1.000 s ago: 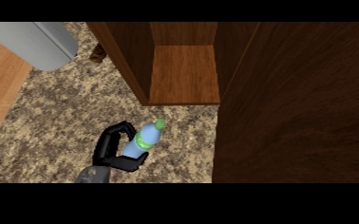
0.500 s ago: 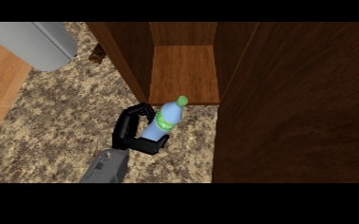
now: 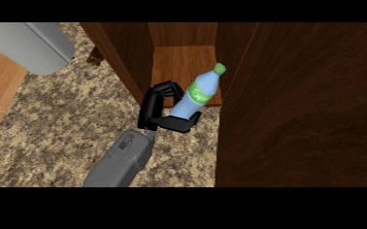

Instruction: Pick up the bottled water, place it into the cabinet and close the cabinet

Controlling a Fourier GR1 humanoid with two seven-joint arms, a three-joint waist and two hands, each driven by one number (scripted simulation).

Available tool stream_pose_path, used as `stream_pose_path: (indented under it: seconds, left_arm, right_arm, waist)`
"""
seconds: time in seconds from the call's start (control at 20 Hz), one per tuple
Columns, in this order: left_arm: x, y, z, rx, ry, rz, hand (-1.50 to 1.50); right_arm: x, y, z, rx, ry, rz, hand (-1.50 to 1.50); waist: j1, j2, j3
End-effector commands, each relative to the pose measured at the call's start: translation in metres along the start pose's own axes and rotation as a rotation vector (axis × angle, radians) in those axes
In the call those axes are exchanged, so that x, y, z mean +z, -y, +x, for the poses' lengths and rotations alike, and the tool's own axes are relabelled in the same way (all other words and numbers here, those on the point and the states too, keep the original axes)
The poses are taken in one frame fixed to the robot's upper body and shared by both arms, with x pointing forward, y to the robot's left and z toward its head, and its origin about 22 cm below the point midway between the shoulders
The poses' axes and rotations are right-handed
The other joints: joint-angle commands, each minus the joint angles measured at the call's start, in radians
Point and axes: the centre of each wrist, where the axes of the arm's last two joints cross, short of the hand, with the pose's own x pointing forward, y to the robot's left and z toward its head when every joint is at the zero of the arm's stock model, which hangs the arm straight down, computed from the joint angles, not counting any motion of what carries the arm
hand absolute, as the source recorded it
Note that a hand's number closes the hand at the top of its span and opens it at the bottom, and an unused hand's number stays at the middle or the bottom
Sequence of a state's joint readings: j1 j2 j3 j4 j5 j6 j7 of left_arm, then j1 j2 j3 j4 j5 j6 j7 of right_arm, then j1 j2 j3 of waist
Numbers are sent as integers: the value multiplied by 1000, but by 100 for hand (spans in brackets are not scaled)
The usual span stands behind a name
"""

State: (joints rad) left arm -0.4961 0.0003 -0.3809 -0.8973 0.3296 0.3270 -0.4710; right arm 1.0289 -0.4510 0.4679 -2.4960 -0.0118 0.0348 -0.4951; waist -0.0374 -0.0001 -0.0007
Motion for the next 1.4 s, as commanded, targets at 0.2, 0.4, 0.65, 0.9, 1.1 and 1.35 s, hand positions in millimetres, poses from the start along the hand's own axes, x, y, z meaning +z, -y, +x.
stream_pose_path:
  seconds: [0.2,0.4,0.65,0.9,1.1,1.35]
  left_arm:
    - [-46,17,24,-63,-50,41,150]
    - [-69,18,36,-32,-104,81,150]
    - [-93,11,42,-136,-94,203,150]
    - [-103,-9,39,-321,-74,297,150]
    - [-111,-7,41,-508,-66,359,-150]
    - [-111,-11,38,-573,-65,428,-150]
  right_arm:
    - [-2,6,21,-36,55,-29,-150]
    - [-3,10,21,-36,48,-15,-150]
    - [-1,11,18,-43,49,-7,-150]
    - [4,18,14,-22,49,13,-150]
    - [0,19,5,-24,73,18,-150]
    - [4,18,14,-31,61,49,-150]
  waist:
    - [-5,2,0]
    - [-8,8,0]
    - [-30,17,0]
    - [-28,20,1]
    - [-29,29,1]
    - [-51,29,0]
